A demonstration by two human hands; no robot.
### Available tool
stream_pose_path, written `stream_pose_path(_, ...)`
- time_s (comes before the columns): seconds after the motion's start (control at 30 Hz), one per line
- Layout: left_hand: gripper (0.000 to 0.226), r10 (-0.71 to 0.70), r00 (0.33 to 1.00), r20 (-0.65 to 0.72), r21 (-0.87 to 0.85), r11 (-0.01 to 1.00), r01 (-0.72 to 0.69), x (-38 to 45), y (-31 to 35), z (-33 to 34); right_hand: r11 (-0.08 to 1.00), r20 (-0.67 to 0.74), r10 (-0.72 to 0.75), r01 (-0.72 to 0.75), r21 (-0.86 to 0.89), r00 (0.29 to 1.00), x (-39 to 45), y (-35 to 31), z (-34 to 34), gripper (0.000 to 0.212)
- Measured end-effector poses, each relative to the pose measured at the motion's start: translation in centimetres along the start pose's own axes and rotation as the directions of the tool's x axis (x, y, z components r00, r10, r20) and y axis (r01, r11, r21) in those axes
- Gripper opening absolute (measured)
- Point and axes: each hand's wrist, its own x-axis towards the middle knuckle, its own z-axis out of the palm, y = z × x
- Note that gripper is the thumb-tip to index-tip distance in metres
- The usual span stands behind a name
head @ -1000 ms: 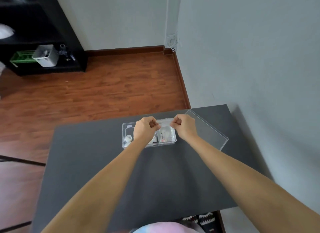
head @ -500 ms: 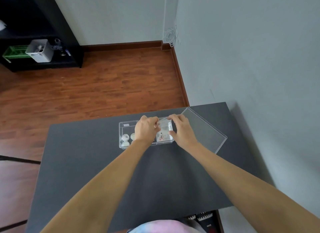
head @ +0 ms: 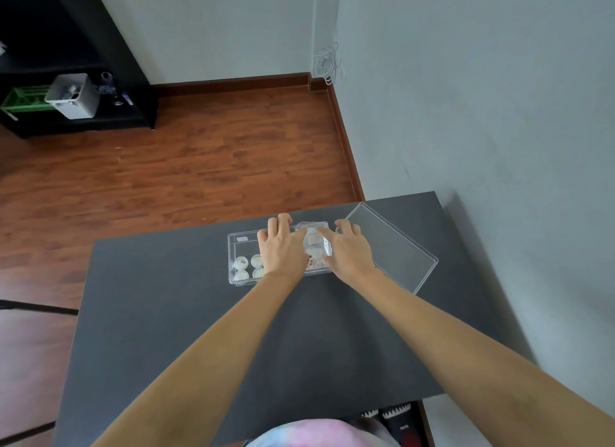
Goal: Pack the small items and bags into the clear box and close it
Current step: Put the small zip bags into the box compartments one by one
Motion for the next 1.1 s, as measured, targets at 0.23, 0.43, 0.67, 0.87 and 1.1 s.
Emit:
stream_pose_path(0.23,0.036,-0.039,0.994,0.106,0.071,0.997,0.031,0.9,0.3,0.0,0.995,0.135,0.077,-0.068,-0.076,0.988,1.0,-0.5,-0.6,0.062)
stream_pose_path(0.43,0.039,-0.091,0.980,0.176,0.164,0.985,0.062,1.3,0.7,0.7,0.986,0.205,0.142,-0.120,-0.119,0.968,1.8,-0.8,-0.5,0.057)
stream_pose_path(0.67,0.053,-0.029,0.957,0.288,0.048,0.999,0.016,1.0,-0.5,1.3,0.984,0.204,0.131,-0.102,-0.147,0.970,1.8,-1.0,-0.6,0.055)
stream_pose_path(0.87,0.061,0.091,0.983,0.159,-0.091,0.993,-0.078,-1.2,-4.0,2.0,0.998,0.123,0.044,-0.039,-0.044,0.991,0.6,-0.4,-0.5,0.056)
stream_pose_path(1.1,0.082,0.039,0.981,0.192,0.059,0.997,-0.052,-1.8,-6.0,2.5,0.993,0.218,0.097,-0.080,-0.084,0.971,1.1,-0.7,-0.9,0.063)
